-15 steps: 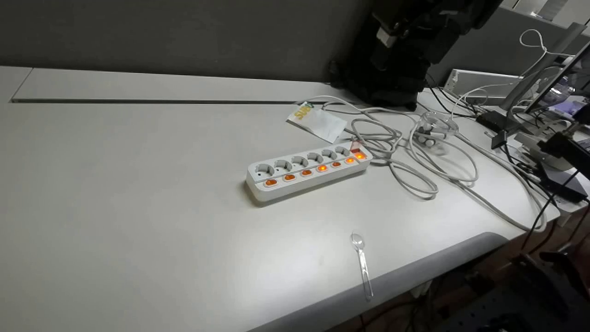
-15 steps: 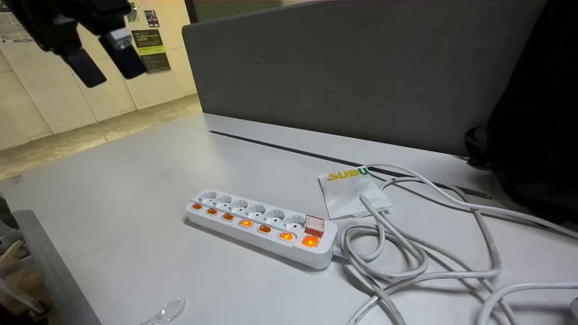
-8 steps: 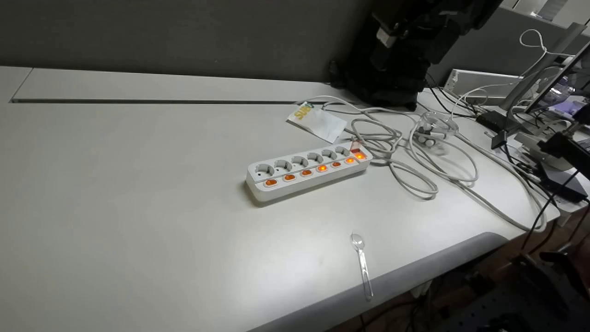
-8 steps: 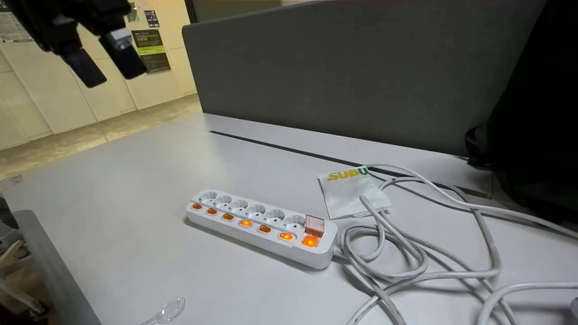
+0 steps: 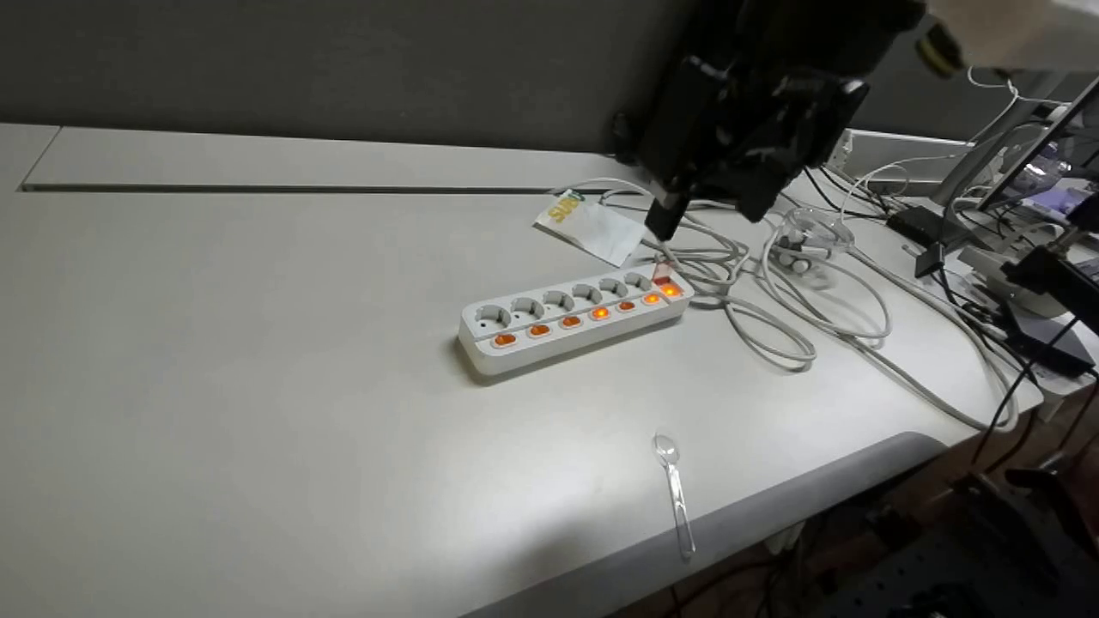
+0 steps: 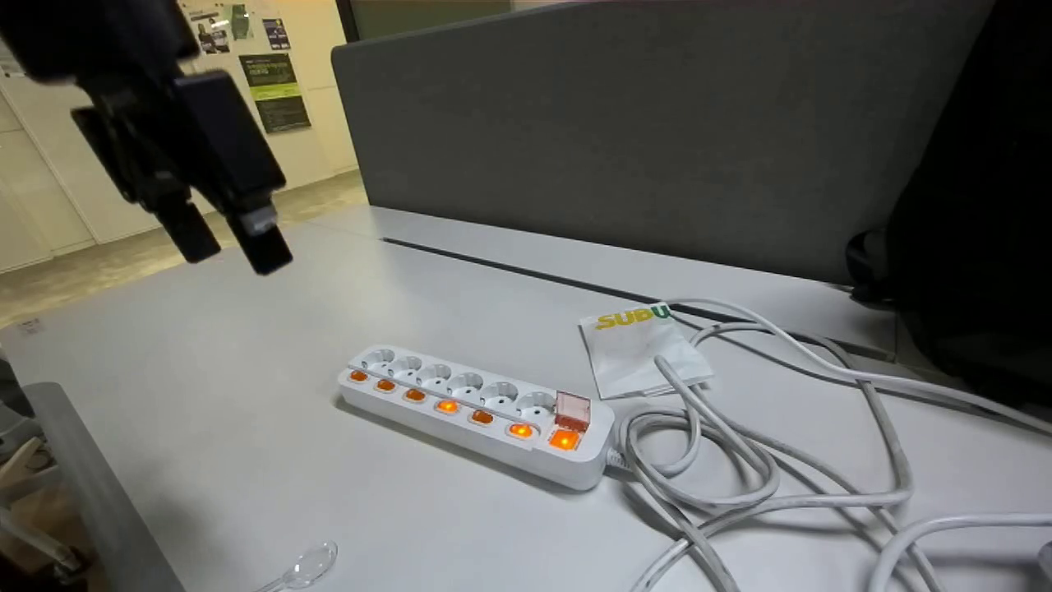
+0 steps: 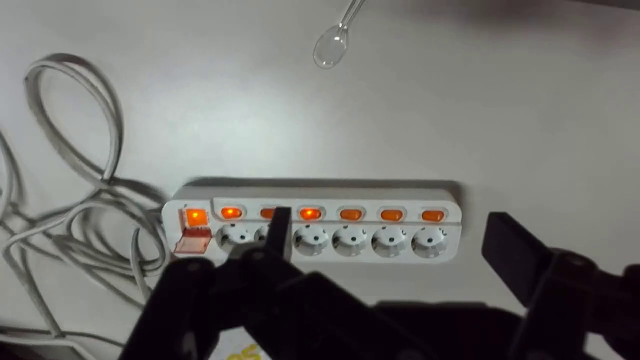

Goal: Turn off the middle switch on the adapter

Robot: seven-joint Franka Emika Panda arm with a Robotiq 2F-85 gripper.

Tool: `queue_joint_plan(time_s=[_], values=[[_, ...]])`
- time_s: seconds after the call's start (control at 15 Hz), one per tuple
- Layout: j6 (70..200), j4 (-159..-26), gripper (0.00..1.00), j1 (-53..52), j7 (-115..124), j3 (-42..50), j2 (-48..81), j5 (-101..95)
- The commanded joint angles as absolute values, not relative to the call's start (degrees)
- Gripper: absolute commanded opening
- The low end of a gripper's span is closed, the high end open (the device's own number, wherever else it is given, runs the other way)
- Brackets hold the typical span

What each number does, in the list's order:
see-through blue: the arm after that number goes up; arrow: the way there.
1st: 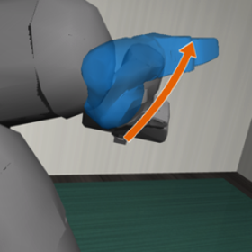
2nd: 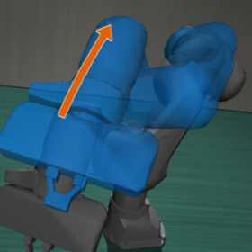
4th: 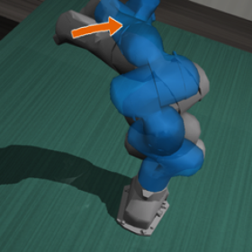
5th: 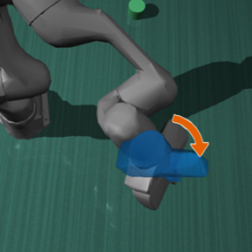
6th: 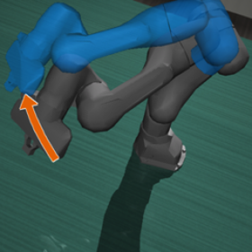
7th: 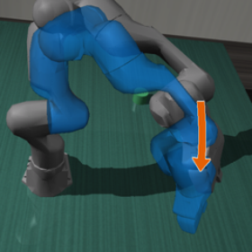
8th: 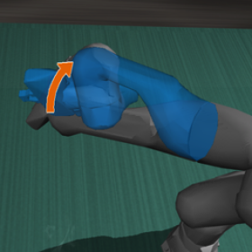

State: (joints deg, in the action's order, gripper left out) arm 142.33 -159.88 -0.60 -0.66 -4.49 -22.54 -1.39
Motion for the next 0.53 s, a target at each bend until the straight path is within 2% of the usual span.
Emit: queue_joint_plan(time_s=[0.0, 0.47], values=[[146.0, -158.4, 0.71, -2.7, -1.1, -3.0, -13.5, 1.8], [157.8, -155.7, 0.20, -1.5, -2.0, -3.1, -1.6, -1.1]])
